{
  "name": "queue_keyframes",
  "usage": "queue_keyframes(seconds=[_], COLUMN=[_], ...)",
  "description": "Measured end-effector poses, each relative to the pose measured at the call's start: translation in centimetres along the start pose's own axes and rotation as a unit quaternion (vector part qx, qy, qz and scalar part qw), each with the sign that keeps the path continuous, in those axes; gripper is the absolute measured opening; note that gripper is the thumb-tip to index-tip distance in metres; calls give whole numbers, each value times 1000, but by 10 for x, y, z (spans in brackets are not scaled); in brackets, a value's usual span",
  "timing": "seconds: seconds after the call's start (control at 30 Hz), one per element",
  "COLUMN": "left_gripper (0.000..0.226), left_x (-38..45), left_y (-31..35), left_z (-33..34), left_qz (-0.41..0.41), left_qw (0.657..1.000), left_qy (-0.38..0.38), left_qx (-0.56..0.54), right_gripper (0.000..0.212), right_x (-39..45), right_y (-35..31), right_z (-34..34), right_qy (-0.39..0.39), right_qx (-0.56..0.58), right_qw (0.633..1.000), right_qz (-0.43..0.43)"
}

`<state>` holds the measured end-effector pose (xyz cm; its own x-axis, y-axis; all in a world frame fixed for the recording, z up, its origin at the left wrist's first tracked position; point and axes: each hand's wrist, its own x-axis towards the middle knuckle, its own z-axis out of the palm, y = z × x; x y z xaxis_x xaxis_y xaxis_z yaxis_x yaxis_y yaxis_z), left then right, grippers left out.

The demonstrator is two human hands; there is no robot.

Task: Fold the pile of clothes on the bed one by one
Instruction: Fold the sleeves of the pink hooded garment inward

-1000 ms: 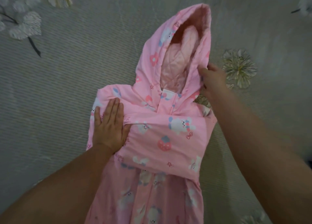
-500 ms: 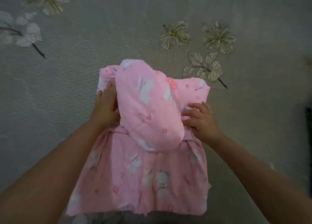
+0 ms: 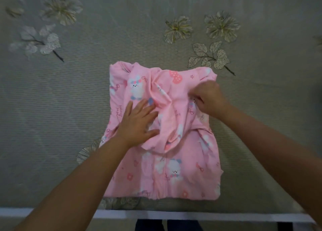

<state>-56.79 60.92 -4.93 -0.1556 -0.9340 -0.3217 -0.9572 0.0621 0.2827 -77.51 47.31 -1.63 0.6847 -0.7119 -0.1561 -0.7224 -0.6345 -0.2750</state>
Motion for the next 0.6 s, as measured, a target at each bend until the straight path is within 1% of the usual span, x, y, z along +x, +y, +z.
queue_keyframes(seconds=[0.03,0.07,0.1,0.13,0.17,0.2,0.23,0.27,0.3,0.33,0.37,0.43,0.5,0.53,0.57,0.6], left_gripper=[70,73,72,65,53,41,34,31,31,30,28,25,19,18,21,22], left_x=[-6,-10,-14,-17,-19,-21,-23,-24,-25,-25,-26,-34,-47,-56,-67,-80], left_y=[7,15,24,32,39,41,43,43,44,44,45,45,45,43,43,41], left_z=[4,12,19,23,26,28,29,31,33,36,38,42,46,48,46,45], left_qz=[-10,-29,-47,-63,-74,-82,-87,-86,-83,-80,-78,-62,-39,-30,-22,-4], left_qw=[999,995,986,977,969,965,965,967,970,972,976,983,988,990,992,993], left_qy=[50,100,159,205,233,246,247,240,229,218,201,152,103,73,37,10], left_qx=[10,10,4,6,18,30,27,17,1,-15,-37,-83,-113,-118,-123,-120], right_gripper=[26,39,61,77,83,79,69,54,39,27,20,16,13,12,13,14], right_x=[15,30,46,62,75,83,88,90,88,82,73,42,-2,-25,-48,-69], right_y=[-2,-2,-1,1,-1,-5,-10,-17,-24,-30,-36,-49,-68,-78,-91,-102], right_z=[-3,-7,-10,-11,-12,-13,-14,-16,-17,-19,-20,-23,-27,-27,-26,-23], right_qy=[35,20,-35,-101,-152,-197,-226,-239,-223,-189,-151,-81,9,63,105,128], right_qx=[-17,-34,-41,-58,-88,-115,-138,-155,-169,-178,-176,-144,-102,-83,-68,-58], right_qw=[999,999,997,991,981,971,961,955,957,964,972,986,995,994,991,989], right_qz=[-3,25,54,71,76,79,84,83,72,56,39,8,-18,-32,-44,-53])
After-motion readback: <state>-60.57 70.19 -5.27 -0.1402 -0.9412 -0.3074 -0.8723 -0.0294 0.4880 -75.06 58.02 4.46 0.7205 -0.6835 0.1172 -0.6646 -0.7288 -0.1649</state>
